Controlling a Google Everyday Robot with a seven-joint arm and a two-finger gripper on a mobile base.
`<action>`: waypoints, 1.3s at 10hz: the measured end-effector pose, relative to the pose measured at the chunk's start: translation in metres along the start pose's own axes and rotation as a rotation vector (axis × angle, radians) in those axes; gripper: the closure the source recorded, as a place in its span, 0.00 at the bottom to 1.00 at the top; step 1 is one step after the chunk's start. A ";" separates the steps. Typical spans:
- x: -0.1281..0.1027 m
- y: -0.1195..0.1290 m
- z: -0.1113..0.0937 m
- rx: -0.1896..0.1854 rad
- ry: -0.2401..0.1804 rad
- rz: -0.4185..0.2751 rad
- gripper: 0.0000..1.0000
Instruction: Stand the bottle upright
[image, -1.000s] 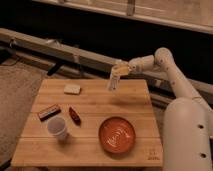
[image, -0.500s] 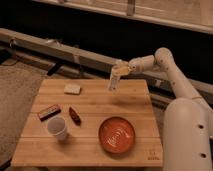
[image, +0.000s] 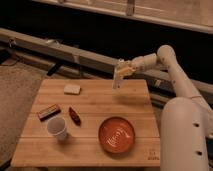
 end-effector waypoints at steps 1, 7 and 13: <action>0.000 0.000 0.001 -0.006 0.003 -0.022 0.74; 0.016 -0.004 0.022 -0.071 0.019 -0.031 1.00; 0.040 -0.009 0.040 -0.110 0.111 -0.037 1.00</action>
